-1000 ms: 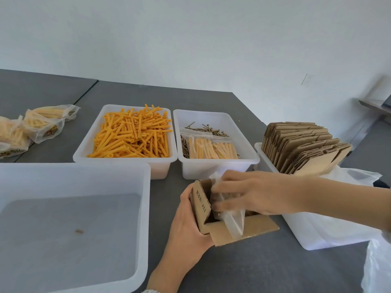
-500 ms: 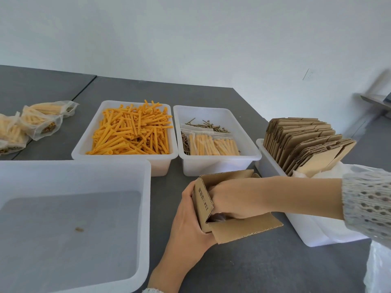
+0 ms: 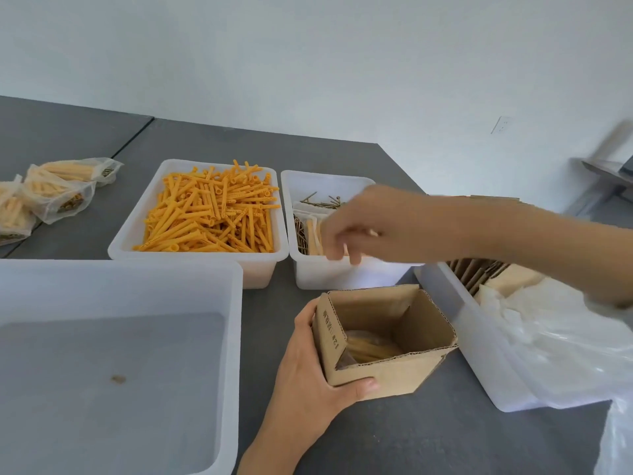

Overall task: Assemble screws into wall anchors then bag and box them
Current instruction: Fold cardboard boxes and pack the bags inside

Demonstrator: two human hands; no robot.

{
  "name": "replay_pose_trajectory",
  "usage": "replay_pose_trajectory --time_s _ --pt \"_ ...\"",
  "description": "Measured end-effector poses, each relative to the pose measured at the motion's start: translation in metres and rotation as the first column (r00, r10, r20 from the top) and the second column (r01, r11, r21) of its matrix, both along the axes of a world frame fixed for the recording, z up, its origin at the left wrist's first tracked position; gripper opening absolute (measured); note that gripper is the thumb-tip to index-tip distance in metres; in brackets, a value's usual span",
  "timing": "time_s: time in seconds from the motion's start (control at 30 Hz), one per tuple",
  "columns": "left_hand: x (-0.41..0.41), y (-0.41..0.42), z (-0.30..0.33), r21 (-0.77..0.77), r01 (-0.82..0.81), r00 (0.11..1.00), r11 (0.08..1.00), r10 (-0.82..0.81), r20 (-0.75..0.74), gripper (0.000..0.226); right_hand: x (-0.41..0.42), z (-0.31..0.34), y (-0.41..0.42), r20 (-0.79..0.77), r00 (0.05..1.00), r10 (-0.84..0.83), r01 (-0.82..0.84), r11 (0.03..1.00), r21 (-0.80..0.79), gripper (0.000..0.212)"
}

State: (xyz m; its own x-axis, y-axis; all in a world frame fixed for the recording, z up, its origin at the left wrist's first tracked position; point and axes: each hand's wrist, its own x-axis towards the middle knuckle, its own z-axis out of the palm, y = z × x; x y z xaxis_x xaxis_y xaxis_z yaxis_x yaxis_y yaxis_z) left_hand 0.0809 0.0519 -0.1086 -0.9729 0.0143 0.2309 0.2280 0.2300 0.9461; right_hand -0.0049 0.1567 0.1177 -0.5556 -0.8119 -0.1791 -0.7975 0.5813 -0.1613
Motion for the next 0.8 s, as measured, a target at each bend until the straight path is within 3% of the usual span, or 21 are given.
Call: replay_pose_trajectory --time_s 0.07,0.13,0.2,0.27,0.33,0.43,0.57,0.73,0.8 --pt "0.000 0.000 0.003 -0.004 0.000 1.000 1.000 0.000 0.001 0.104 -0.032 0.016 -0.006 -0.156 0.981 -0.116 0.086 0.979 -0.186 0.028" --pt "0.001 0.001 0.005 -0.007 0.004 1.000 1.000 -0.004 0.004 0.105 -0.061 0.014 -0.011 -0.221 0.942 -0.252 0.213 0.959 -0.185 0.025" --pt "0.002 -0.001 0.005 -0.005 0.006 1.000 1.000 -0.006 0.002 0.107 -0.086 -0.007 -0.017 -0.196 0.909 -0.369 0.378 0.926 0.013 0.022" --pt "0.003 -0.001 0.004 -0.007 0.004 1.000 1.000 -0.004 -0.001 0.108 -0.103 -0.031 -0.028 -0.066 0.842 -0.535 0.535 0.815 0.222 0.047" --pt "0.004 -0.001 0.002 -0.007 0.000 1.000 1.000 0.000 -0.001 0.109 -0.114 -0.054 -0.041 0.001 0.752 -0.659 0.622 0.711 0.326 0.070" --pt "0.004 -0.002 0.001 0.002 0.010 1.000 1.000 -0.010 0.004 0.109 -0.127 -0.091 -0.060 -0.123 0.746 -0.654 0.646 0.666 0.373 0.072" --pt "0.003 -0.002 0.001 0.007 0.014 1.000 1.000 -0.014 0.026 0.110 -0.140 -0.131 -0.057 -0.213 0.672 -0.709 0.740 0.642 0.200 0.070" --pt "0.003 -0.002 0.001 -0.001 0.007 0.999 1.000 -0.007 0.037 0.110 -0.151 -0.143 -0.057 -0.093 0.597 -0.796 0.796 0.576 0.184 0.102" --pt "0.003 -0.001 0.001 0.000 0.010 0.999 1.000 -0.010 0.032 0.110 -0.153 -0.132 -0.054 -0.057 0.595 -0.802 0.796 0.578 0.179 0.102"
